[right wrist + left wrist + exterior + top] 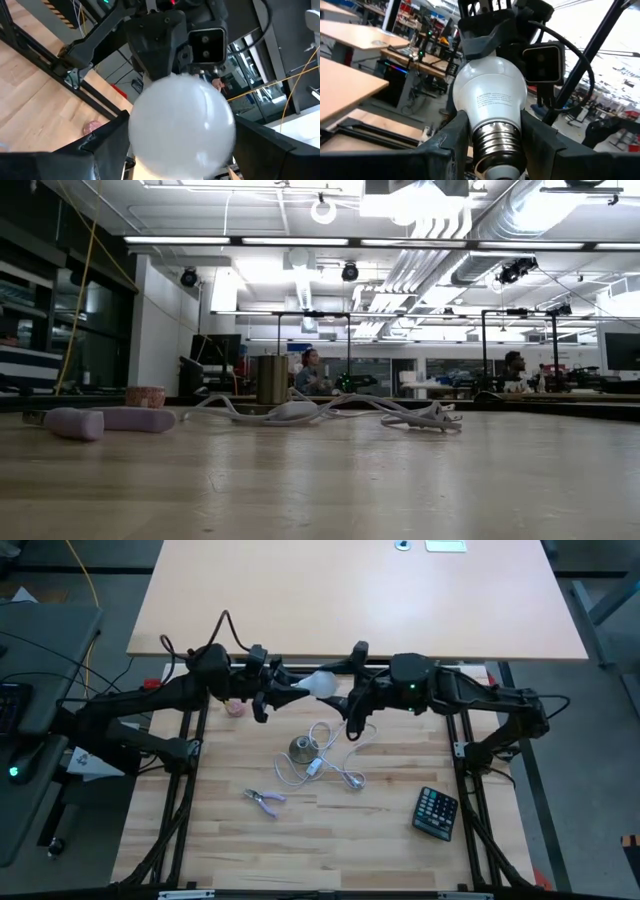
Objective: Screw lightbulb
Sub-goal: Insert the lightbulb into the lamp
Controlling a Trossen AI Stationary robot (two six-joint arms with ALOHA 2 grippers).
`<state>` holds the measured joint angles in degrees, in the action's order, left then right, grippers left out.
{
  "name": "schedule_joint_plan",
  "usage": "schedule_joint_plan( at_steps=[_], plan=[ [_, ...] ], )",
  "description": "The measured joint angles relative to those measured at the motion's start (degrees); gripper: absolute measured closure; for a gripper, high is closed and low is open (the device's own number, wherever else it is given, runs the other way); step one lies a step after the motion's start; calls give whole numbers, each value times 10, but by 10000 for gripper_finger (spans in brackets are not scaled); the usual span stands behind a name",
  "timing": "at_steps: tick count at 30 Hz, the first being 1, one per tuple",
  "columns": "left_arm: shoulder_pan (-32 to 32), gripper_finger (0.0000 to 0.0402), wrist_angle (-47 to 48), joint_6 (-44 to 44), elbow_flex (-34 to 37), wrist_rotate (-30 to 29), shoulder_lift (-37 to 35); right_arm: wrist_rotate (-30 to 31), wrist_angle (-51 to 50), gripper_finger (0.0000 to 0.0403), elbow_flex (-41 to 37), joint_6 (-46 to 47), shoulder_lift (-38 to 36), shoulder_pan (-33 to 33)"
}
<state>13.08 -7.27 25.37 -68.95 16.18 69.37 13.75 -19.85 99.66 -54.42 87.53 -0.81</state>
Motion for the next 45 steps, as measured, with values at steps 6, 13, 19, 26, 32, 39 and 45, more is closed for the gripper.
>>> schedule_joint_plan(
  at_steps=[6,13,19,26,32,39,45],
  plan=[
    [0,270,-4,11,0,15,5,-2,10,101,-1,3,3,-1],
    [0,270,-6,16,0,16,6,-1,9,119,-1,4,3,-1],
    [0,270,-9,16,0,16,6,0,9,141,-1,4,3,-1],
    [1,237,-14,-27,0,14,6,18,11,141,-1,1,3,-1],
    [10,199,-14,-46,0,15,4,43,11,141,-1,4,3,-1],
    [37,183,-3,-31,0,32,-7,90,6,141,-1,5,3,-1],
    [72,181,90,-53,0,37,-46,116,-47,141,0,103,3,1]
  ],
)
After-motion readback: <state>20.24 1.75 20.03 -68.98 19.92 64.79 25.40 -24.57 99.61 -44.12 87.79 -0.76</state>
